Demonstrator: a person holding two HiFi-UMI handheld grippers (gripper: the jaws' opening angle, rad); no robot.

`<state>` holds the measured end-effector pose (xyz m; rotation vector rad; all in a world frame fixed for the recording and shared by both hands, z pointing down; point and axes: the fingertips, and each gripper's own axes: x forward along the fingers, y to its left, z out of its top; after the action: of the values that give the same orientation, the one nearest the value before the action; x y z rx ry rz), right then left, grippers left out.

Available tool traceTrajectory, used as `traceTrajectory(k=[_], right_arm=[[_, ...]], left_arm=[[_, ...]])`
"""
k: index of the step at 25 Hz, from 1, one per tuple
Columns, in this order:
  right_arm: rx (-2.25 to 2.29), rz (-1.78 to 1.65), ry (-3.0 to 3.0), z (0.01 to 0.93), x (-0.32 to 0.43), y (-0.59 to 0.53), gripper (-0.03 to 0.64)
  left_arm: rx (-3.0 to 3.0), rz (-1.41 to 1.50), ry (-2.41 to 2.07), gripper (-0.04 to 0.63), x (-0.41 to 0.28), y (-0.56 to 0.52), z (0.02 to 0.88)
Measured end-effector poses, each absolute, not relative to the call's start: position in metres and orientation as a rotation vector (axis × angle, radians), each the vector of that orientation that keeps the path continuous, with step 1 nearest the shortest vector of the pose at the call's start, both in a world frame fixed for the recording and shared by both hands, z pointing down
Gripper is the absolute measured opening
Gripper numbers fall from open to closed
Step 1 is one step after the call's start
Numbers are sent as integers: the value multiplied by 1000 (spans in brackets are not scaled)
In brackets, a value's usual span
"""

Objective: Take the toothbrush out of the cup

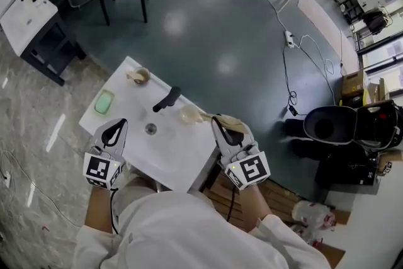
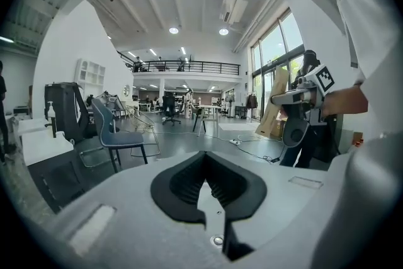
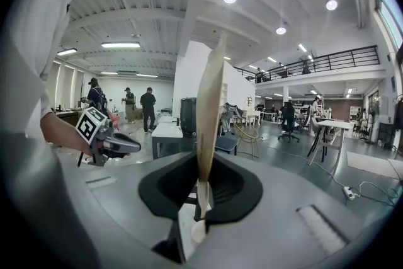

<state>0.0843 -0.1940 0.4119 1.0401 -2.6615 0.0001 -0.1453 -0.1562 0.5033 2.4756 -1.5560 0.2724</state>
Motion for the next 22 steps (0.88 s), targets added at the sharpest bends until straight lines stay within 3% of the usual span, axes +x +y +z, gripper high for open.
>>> traceTrajectory(k=[13,22], right_arm=[[1067,-35,-2641,383,95,-179,38],[1098,-48,-2619,368,105,-169,38]], left_arm=[[2408,311,-1533,7,-152,-201,569],[2351,381,-1517,54,-156,-228,613]])
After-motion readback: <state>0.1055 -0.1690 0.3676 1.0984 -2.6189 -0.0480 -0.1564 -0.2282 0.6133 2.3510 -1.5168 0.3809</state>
